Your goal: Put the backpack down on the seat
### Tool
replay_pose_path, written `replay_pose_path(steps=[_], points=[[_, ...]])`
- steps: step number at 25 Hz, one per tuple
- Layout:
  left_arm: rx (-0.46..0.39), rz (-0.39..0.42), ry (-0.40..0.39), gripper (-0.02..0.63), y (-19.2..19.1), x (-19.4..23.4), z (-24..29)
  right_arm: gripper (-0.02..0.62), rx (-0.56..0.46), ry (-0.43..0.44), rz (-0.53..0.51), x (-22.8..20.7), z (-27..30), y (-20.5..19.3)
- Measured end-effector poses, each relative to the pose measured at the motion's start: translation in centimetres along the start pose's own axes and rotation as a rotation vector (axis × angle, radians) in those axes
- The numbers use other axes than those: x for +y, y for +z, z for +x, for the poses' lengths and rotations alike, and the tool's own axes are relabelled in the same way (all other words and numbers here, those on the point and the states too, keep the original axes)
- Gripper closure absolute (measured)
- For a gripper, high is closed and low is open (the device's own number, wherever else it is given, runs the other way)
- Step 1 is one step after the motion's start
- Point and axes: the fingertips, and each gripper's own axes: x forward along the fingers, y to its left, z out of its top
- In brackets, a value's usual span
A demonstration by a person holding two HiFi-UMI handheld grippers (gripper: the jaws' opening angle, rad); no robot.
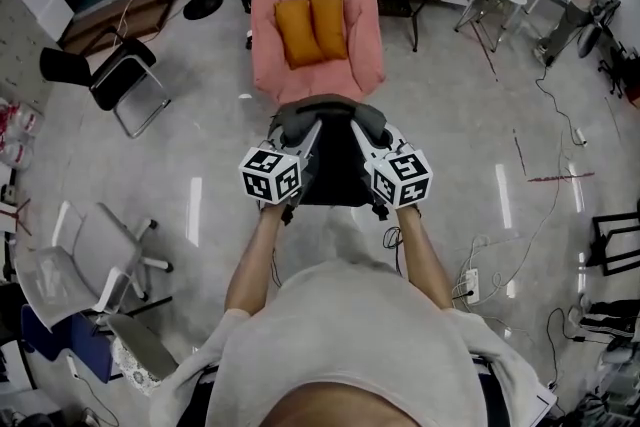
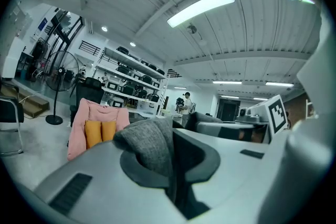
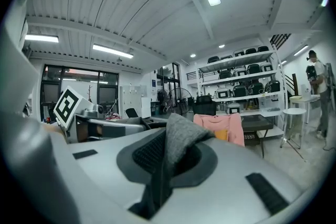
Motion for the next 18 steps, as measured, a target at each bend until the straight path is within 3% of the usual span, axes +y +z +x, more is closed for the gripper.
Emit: replay_pose_path(steps=[18], points=[[0.017, -0.043, 0.053, 0.572, 4.3, 12.7, 15.4, 0.567, 0.016, 0.06, 0.038, -13.7, 15.6, 2.2]])
